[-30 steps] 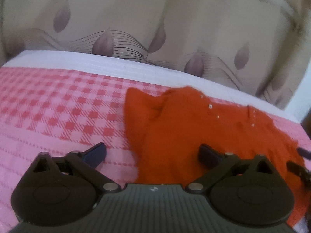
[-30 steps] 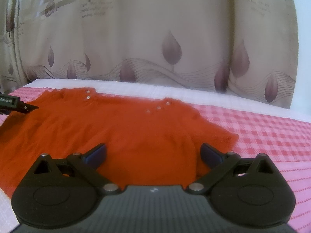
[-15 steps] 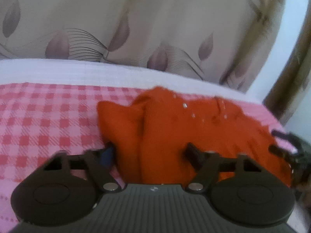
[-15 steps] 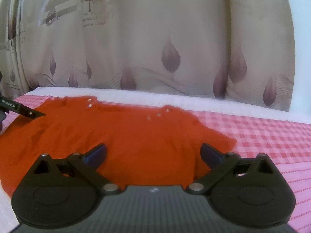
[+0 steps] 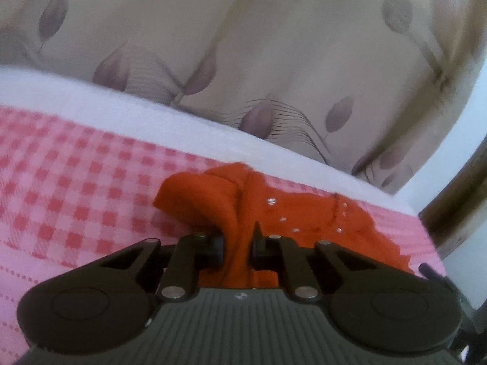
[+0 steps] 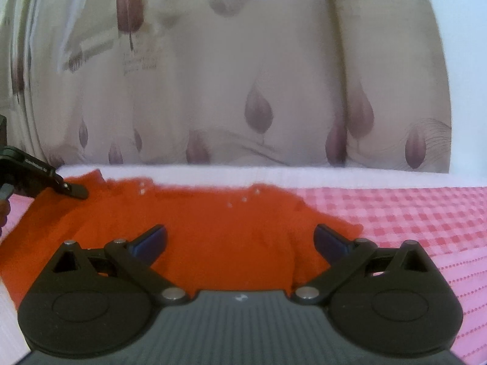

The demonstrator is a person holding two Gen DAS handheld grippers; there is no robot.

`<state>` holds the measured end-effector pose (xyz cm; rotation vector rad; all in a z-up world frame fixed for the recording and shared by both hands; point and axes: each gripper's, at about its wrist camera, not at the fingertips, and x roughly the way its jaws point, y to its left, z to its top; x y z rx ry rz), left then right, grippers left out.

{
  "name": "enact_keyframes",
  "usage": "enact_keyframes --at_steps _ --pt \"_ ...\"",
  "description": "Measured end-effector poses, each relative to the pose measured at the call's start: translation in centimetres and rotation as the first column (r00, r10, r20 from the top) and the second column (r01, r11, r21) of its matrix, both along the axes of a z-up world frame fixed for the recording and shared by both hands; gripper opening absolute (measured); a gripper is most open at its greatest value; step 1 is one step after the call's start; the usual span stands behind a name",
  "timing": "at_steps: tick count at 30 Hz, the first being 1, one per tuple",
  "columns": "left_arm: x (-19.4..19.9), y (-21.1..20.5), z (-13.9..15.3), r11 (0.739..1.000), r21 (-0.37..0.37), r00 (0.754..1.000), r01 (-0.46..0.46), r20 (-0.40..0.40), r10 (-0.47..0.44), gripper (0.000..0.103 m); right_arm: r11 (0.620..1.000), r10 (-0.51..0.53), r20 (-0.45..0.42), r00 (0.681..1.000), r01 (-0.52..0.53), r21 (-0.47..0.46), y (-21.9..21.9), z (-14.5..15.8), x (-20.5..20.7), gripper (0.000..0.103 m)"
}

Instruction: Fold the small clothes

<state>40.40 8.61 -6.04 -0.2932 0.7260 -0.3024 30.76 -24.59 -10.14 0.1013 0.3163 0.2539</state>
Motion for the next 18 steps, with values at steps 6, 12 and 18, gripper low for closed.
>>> enact_keyframes --at_steps 6,12,18 --pt "-0.5 -4.9 2.4 0.998 0.061 0.999 0.004 -0.052 -0.001 0.015 0.997 -0.009 0.04 0.999 0.006 0.082 -1.4 0.2 -0.4 0.103" --pt "-0.1 -10.3 2.9 0.998 0.066 0.99 0.013 -0.139 -0.004 0.014 0.99 -0.01 0.056 0.998 0.002 0.14 -2.4 0.1 -0.8 0.103" --pt "0.4 -14.6 1.1 0.999 -0.023 0.969 0.026 -0.245 -0.03 0.014 0.984 -0.011 0.061 0.998 0.0 0.178 -3.0 0.0 -0.9 0.103"
